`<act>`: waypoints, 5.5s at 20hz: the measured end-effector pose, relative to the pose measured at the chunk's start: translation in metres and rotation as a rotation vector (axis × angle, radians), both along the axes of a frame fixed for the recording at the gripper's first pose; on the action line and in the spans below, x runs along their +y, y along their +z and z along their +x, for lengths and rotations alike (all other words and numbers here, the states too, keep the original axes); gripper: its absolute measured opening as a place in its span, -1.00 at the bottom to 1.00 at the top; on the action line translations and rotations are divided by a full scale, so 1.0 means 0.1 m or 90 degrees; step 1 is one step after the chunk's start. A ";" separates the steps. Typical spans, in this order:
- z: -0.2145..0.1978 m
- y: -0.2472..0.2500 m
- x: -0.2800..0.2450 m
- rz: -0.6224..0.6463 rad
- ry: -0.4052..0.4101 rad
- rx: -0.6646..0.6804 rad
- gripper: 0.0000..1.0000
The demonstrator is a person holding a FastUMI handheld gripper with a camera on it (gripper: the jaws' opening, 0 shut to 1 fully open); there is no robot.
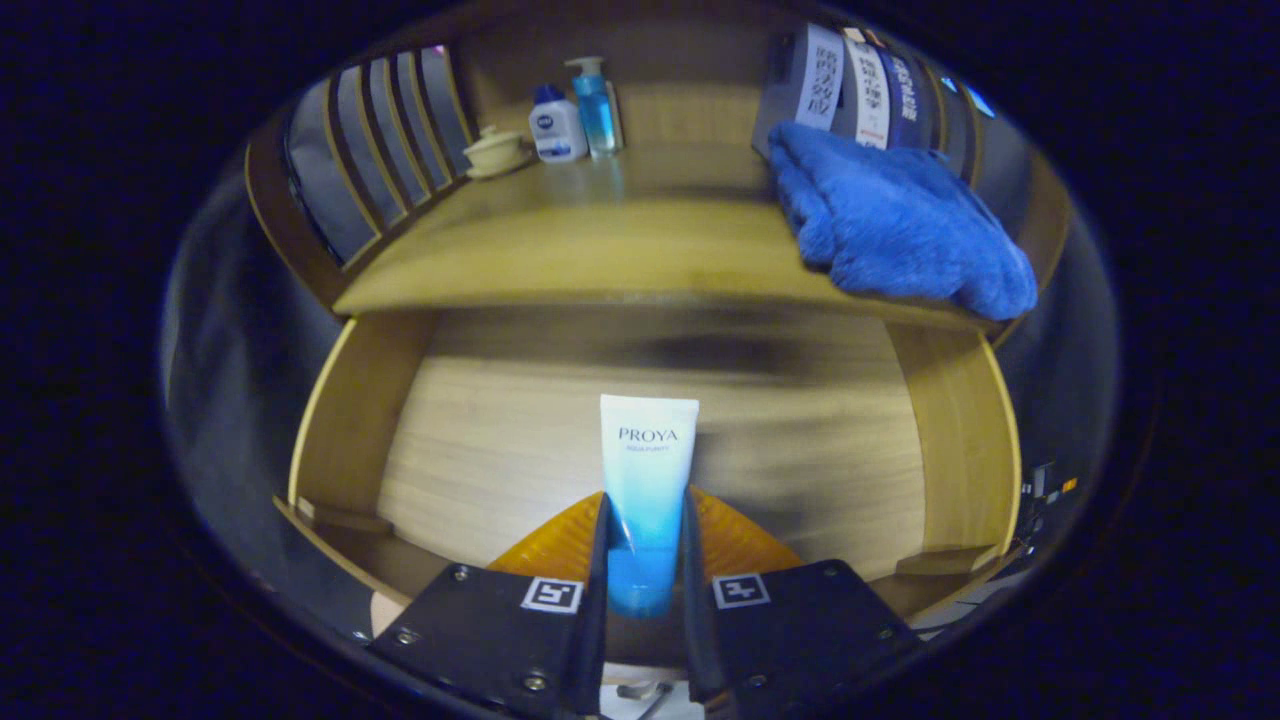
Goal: Pull open the drawer, take out the items inside it, and place them on the countertop above the cabinet.
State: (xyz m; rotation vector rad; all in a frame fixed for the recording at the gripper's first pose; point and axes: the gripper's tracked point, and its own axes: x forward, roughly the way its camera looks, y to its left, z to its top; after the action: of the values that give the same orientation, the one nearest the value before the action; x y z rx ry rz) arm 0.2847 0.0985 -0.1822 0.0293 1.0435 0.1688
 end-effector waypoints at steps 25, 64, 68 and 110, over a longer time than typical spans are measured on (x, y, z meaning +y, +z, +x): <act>1.90 0.36 0.24 -0.028 -0.063 -0.185 -0.23; -1.41 0.09 -0.05 0.038 -0.093 -0.477 1.00; -1.28 0.03 -0.05 0.002 -0.091 -0.488 1.00; 0.58 -0.15 0.28 -0.019 -0.095 -0.504 0.97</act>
State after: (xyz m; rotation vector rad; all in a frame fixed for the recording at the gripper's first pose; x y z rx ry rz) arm 0.3431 0.1264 -0.1968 0.0114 0.2511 0.0189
